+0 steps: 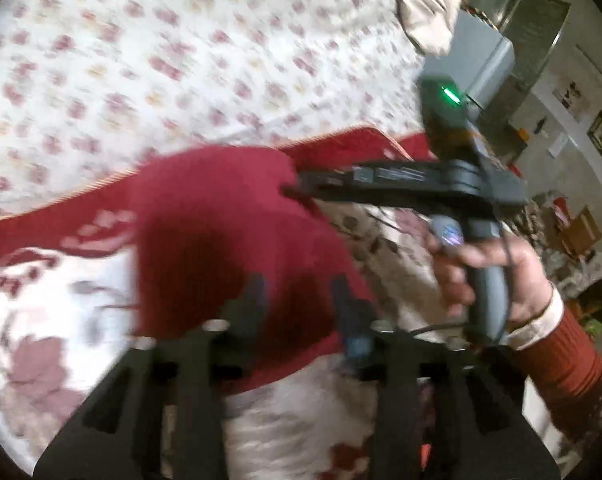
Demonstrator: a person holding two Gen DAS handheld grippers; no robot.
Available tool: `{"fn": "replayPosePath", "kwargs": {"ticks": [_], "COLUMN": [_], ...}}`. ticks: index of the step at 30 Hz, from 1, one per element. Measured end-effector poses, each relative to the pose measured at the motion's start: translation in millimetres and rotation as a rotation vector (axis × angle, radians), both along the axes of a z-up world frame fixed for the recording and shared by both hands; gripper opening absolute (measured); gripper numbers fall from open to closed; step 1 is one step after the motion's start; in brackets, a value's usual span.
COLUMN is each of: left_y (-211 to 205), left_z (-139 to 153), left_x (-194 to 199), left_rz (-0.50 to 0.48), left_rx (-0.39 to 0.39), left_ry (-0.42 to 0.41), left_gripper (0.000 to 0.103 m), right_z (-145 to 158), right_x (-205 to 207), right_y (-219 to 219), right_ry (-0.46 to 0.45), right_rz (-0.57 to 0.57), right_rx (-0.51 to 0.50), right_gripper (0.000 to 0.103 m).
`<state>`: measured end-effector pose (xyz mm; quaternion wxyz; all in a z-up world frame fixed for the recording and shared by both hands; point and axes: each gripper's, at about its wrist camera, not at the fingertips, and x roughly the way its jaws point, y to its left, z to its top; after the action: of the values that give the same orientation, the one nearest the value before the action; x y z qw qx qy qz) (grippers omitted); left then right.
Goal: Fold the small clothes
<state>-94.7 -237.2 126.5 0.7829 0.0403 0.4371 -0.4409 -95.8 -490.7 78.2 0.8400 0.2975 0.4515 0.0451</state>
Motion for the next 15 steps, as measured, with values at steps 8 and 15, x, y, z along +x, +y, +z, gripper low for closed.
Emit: {"fn": "replayPosePath", "kwargs": {"ticks": [8,15], "left_y": [19.7,18.0], "left_z": [-58.1,-50.4], "left_x": [20.5,4.7], "left_rz": [0.135,0.125], "left_rx": [0.166,0.161], "left_ry": [-0.008,-0.027], "left_gripper": [0.047,0.047], "right_z": [-38.4,-26.1], "right_x": [-0.2,-9.6], "right_y": [40.2,48.3], "right_ry": [0.056,-0.03], "right_rz": [0.031,0.057], "right_rx": [0.153,0.018], "right_gripper": [0.061,0.027]}}
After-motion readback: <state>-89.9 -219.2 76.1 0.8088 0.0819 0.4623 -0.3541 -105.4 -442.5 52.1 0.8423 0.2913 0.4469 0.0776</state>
